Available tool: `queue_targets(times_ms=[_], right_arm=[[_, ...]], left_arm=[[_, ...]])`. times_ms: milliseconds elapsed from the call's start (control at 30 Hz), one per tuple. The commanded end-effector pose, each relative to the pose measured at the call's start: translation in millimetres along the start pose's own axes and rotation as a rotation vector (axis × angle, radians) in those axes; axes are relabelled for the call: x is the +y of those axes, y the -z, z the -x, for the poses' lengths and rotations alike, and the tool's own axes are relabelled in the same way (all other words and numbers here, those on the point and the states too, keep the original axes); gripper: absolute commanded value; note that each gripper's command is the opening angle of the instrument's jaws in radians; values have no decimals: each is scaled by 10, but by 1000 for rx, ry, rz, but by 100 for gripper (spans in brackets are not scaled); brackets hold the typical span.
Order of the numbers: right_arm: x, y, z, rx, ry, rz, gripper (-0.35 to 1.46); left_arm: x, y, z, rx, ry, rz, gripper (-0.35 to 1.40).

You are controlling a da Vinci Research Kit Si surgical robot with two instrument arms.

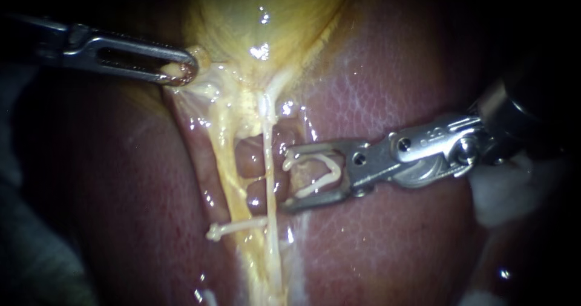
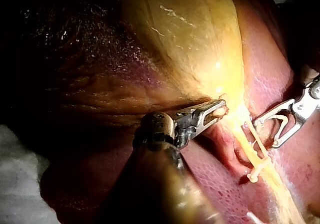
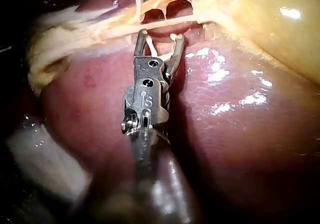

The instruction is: Clipping second clip left tube

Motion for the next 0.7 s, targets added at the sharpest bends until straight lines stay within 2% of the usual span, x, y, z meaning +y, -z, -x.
queue_targets(times_ms=[33,67,167,367,533,700], right_arm=[[-1,1,0,1,-18,2,50],[-1,3,-1,-1,-36,1,50],[-4,8,-5,28,-145,-20,50],[-11,12,-15,104,-369,-153,50],[-16,8,-21,137,-451,-220,50],[-14,-2,-26,162,-507,-248,49]], left_arm=[[0,0,0,0,0,0,-35],[0,0,0,0,0,0,-35],[0,0,0,0,0,0,-35],[0,0,0,0,0,0,-35],[0,0,0,0,0,0,-35],[0,0,0,0,0,0,-35]])
